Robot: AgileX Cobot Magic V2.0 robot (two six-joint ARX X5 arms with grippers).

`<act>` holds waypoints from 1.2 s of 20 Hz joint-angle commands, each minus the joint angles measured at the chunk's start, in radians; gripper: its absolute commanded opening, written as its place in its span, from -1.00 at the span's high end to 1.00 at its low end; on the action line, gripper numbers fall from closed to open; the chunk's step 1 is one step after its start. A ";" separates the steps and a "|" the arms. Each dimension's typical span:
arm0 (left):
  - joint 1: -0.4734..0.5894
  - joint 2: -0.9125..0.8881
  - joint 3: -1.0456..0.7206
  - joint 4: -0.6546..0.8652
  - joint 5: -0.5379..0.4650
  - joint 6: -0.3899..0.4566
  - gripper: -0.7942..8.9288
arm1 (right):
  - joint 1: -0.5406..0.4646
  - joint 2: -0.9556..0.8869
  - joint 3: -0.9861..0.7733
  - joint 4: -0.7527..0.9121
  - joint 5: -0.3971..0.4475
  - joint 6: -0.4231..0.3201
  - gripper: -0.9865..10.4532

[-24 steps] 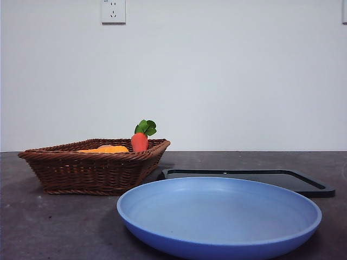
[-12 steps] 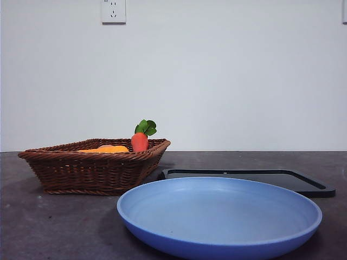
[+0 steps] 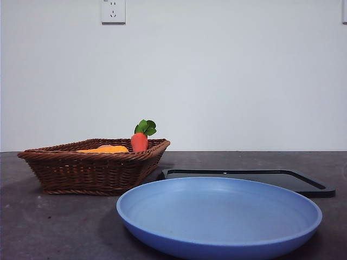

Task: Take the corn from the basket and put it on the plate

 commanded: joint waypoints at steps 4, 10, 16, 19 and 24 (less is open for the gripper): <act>0.002 0.158 0.158 -0.137 0.168 0.082 0.82 | 0.005 0.193 0.201 -0.248 -0.102 0.008 0.82; 0.000 0.309 0.301 -0.310 0.290 0.202 0.82 | 0.007 0.389 0.362 -0.465 -0.284 -0.064 0.82; 0.000 0.393 0.375 -0.435 0.374 0.283 0.82 | 0.031 0.512 0.423 -0.600 -0.333 -0.145 0.82; 0.000 0.412 0.384 -0.464 0.375 0.289 0.82 | 0.038 0.554 0.424 -0.641 -0.334 -0.168 0.82; 0.000 0.414 0.384 -0.462 0.374 0.288 0.21 | 0.038 0.572 0.424 -0.645 -0.334 -0.167 0.36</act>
